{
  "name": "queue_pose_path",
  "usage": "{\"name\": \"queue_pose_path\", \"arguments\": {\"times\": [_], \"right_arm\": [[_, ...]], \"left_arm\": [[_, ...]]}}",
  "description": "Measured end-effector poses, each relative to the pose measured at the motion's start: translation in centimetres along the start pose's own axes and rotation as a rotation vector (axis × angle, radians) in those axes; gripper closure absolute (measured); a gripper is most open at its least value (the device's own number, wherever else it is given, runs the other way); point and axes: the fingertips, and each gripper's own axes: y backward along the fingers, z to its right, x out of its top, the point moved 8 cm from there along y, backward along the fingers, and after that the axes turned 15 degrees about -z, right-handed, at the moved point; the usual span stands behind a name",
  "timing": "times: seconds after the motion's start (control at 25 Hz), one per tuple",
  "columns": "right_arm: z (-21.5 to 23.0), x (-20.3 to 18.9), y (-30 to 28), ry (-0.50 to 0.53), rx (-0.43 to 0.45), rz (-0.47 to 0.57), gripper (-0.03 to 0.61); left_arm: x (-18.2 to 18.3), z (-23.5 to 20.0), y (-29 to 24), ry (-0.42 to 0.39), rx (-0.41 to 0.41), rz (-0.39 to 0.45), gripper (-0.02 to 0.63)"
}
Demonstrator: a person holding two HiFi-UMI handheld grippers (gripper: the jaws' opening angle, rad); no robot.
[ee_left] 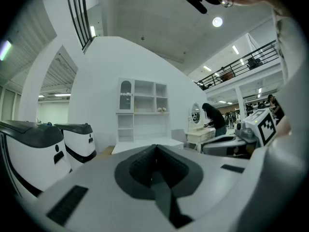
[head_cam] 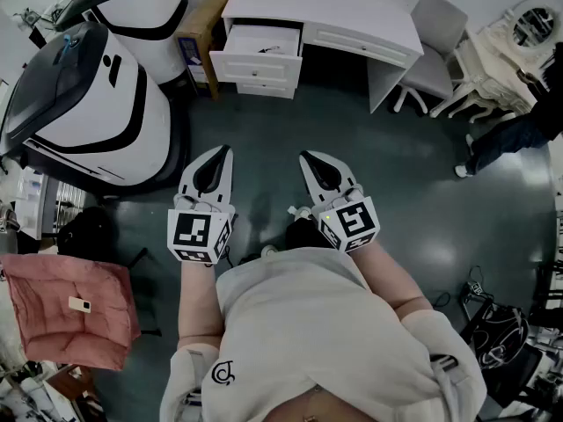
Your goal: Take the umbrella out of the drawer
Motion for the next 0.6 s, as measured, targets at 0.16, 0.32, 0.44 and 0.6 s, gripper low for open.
{"name": "queue_pose_path", "arguments": {"times": [0.16,0.32,0.44,0.6], "right_arm": [[-0.1,0.1,0.2,0.001,-0.001,0.002,0.575],[-0.3,0.2,0.1,0.001,0.005,0.0,0.575],[-0.6,0.2,0.0,-0.01,0.006,0.001,0.574],[-1.1,0.2,-0.3,-0.035,0.0,0.014,0.574]], "left_arm": [[0.1,0.1,0.2,-0.004,-0.002,0.008,0.601],[0.3,0.0,0.3,-0.002,-0.006,0.013,0.601],[0.2,-0.2,0.5,0.002,-0.011,0.016,0.601],[-0.3,-0.8,0.9,0.016,-0.015,0.017,0.601]]}}
